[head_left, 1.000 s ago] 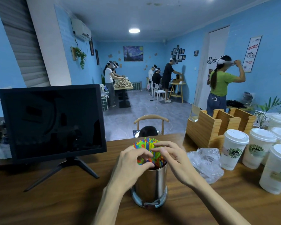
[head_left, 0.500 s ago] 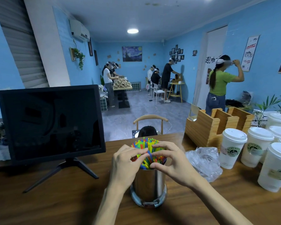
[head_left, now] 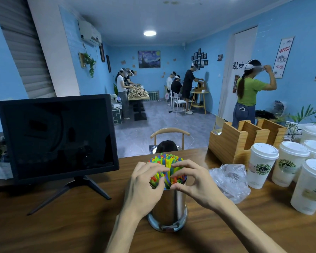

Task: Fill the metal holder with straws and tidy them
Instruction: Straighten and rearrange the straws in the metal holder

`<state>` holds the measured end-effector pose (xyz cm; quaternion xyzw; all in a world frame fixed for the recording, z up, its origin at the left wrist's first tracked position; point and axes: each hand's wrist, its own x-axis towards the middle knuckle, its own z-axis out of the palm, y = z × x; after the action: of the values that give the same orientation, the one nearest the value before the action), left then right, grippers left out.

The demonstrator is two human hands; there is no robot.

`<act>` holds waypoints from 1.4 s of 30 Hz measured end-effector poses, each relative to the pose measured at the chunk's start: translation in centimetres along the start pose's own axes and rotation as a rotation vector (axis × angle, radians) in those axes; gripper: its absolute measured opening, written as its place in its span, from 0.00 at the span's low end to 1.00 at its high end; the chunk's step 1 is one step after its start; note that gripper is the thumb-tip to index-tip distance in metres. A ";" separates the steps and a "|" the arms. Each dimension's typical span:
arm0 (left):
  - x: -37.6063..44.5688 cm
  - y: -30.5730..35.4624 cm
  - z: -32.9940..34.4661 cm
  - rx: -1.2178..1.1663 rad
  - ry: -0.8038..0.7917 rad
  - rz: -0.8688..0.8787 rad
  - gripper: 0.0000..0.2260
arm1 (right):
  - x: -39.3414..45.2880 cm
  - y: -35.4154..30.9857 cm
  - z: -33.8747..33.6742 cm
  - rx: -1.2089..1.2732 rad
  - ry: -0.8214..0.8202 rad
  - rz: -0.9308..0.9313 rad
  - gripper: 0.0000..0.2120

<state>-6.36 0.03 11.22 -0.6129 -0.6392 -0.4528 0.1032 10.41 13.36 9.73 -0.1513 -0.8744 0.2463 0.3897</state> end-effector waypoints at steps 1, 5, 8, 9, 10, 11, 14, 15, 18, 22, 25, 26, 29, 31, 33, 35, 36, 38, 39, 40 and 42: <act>0.0 0.1 0.1 0.013 -0.001 0.024 0.12 | -0.1 0.0 0.0 0.007 0.003 0.003 0.17; -0.2 0.3 0.8 0.013 -0.004 0.046 0.08 | -0.3 0.1 -0.1 0.021 0.003 0.009 0.19; -0.4 0.4 1.3 0.035 -0.006 0.034 0.08 | -0.4 0.1 -0.1 0.030 0.004 0.014 0.19; -0.4 0.4 1.4 0.049 -0.002 0.028 0.08 | -0.4 0.1 -0.1 0.031 0.005 0.014 0.19; -0.4 0.4 1.5 0.064 0.004 0.017 0.09 | -0.5 0.1 -0.1 0.031 0.004 0.013 0.18; -0.4 0.4 1.6 0.080 0.008 0.004 0.11 | -0.5 0.1 -0.1 0.030 0.003 0.011 0.18; -0.1 0.2 1.9 0.110 -0.014 -0.017 0.14 | -0.6 0.3 -0.1 0.016 -0.002 0.004 0.16; -0.1 0.2 2.0 0.101 -0.027 -0.027 0.14 | -0.7 0.3 -0.2 0.017 -0.002 0.001 0.15; -0.2 0.1 2.0 0.068 -0.035 -0.044 0.12 | -0.7 0.3 -0.2 0.037 0.008 -0.004 0.17; -0.3 0.2 1.8 0.075 -0.030 -0.023 0.10 | -0.6 0.3 -0.3 0.046 0.004 0.002 0.20; -0.3 0.5 1.4 0.061 -0.032 -0.059 0.06 | -0.7 0.3 -0.4 0.053 0.005 0.006 0.19; -0.3 0.5 1.4 0.059 -0.050 -0.082 0.06 | -0.7 0.3 -0.4 0.050 0.005 0.008 0.19; -0.2 0.3 1.3 0.049 -0.121 -0.139 0.06 | -0.6 0.3 -0.4 0.040 0.006 0.007 0.18; -0.1 0.3 1.3 0.029 -0.124 -0.157 0.06 | -0.6 0.3 -0.4 0.039 0.014 0.006 0.17; 0.1 0.4 1.3 0.003 -0.125 -0.171 0.06 | -0.6 0.3 -0.4 0.036 0.019 0.009 0.17; 0.2 0.5 1.2 -0.018 -0.135 -0.168 0.09 | -0.6 0.3 -0.5 0.031 0.023 0.014 0.16; 0.2 0.5 1.1 -0.015 -0.139 -0.158 0.11 | -0.6 0.3 -0.5 0.031 0.025 0.015 0.16; 0.2 0.5 1.1 0.036 -0.137 -0.117 0.14 | -0.6 0.3 -0.6 0.035 0.028 0.016 0.16; 0.2 0.5 1.0 0.067 -0.128 -0.094 0.13 | -0.6 0.4 -0.6 0.037 0.027 0.016 0.16; 0.2 0.5 0.9 0.092 -0.121 -0.080 0.13 | -0.7 0.4 -0.7 0.038 0.027 0.017 0.16; 0.2 0.4 0.7 0.115 -0.124 -0.069 0.13 | -0.7 0.4 -0.7 0.032 0.022 0.020 0.16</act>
<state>-5.77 0.66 11.14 -0.6105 -0.6901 -0.3798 0.0824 11.44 13.55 9.51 -0.1564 -0.8644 0.2624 0.3993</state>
